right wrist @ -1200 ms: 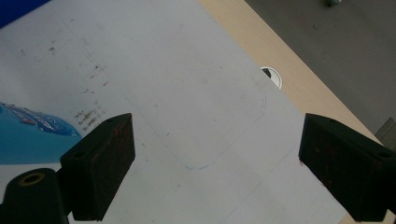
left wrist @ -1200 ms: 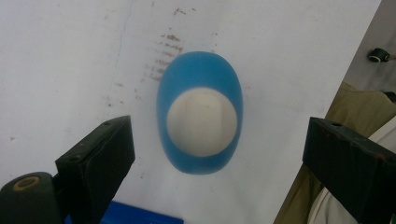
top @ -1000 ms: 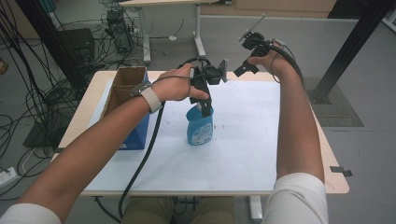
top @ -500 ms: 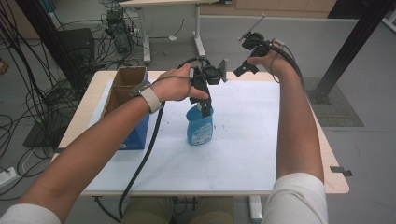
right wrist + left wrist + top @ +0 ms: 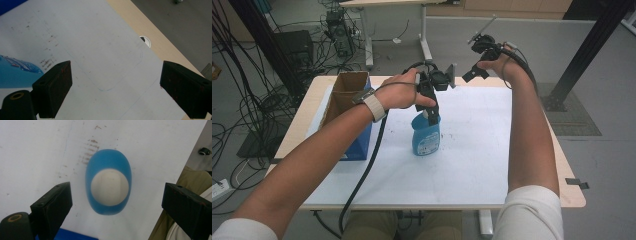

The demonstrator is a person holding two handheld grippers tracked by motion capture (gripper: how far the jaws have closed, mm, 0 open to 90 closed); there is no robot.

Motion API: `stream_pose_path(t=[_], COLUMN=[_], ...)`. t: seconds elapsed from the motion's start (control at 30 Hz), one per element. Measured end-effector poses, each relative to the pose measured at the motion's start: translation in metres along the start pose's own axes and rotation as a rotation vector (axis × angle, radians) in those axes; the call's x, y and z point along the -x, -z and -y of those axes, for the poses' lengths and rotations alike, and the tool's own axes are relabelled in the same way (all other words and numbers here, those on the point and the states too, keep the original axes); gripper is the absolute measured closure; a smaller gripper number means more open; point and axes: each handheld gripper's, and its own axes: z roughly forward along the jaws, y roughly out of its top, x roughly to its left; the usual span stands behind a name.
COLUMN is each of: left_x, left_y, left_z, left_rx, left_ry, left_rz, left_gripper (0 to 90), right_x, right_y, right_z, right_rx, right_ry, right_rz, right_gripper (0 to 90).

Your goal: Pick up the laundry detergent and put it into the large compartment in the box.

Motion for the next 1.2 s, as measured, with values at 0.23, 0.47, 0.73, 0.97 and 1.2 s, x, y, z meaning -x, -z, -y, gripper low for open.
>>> stream_pose_path(t=[0.23,0.47,0.73,0.97,1.2], left_x=[-0.0008,-0.0010,-0.0014,-0.0013,-0.0007], left_y=[0.0006,0.0000,0.0003,0.0010,0.0009], left_z=[-0.0002,0.0008,0.0029,0.0024,0.0023], left_rx=[-0.005,0.004,0.010,0.006,0.009], left_ry=[0.002,0.002,0.005,0.005,-0.002], left_rz=[0.002,0.002,0.001,0.001,-0.001], left_gripper=[9.9,9.9,9.9,9.8,9.9], right_x=[0.0001,-0.0004,-0.0001,-0.0002,-0.0003], right_y=[-0.0002,0.0001,0.0001,0.0007,0.0012], right_z=[-0.0002,-0.0002,0.0001,0.0003,0.0006], right_rx=[0.000,0.000,0.000,0.001,0.001], right_ry=[0.002,0.003,0.002,0.002,0.000], right_rz=[-0.001,-0.002,-0.001,0.000,0.002], right_gripper=[10.8,10.8,10.8,10.8,10.8])
